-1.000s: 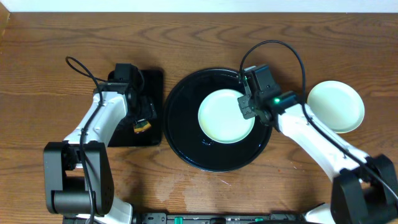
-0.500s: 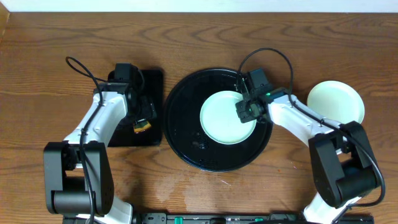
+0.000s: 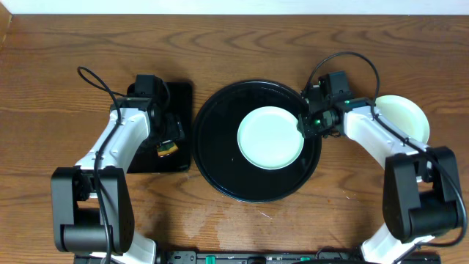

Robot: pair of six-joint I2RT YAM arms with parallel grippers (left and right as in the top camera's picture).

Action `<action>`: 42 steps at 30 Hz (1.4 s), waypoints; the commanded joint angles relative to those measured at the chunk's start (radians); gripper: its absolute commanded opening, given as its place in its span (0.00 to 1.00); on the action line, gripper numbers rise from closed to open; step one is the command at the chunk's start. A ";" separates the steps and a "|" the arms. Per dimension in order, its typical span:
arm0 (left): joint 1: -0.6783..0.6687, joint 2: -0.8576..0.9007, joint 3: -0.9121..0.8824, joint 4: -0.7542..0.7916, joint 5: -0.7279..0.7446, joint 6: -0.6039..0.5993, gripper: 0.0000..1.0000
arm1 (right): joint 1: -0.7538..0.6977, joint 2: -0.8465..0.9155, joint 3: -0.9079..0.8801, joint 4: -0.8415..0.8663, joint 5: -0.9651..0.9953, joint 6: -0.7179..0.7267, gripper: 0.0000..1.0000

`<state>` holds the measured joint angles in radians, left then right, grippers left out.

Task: Clean dirty plates on tray and stack at the side

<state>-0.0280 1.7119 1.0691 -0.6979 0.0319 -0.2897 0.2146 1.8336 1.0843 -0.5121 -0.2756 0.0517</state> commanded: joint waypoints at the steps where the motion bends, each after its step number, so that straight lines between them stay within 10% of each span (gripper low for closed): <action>1: 0.003 0.005 -0.004 0.001 0.006 0.008 0.84 | 0.004 0.039 0.006 -0.006 -0.124 -0.016 0.16; 5: 0.003 0.005 -0.004 0.001 0.006 0.009 0.84 | 0.010 0.078 0.006 0.000 -0.116 -0.015 0.01; 27: 0.003 0.005 -0.004 0.001 0.006 0.009 0.84 | 0.190 -0.267 0.017 -0.001 0.325 -0.068 0.01; 42: 0.003 0.005 -0.004 0.001 0.006 0.009 0.85 | 0.123 -0.116 0.016 -0.003 0.243 -0.053 0.02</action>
<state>-0.0280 1.7119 1.0691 -0.6975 0.0319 -0.2897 0.3725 1.6581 1.0966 -0.5228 0.0147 -0.0048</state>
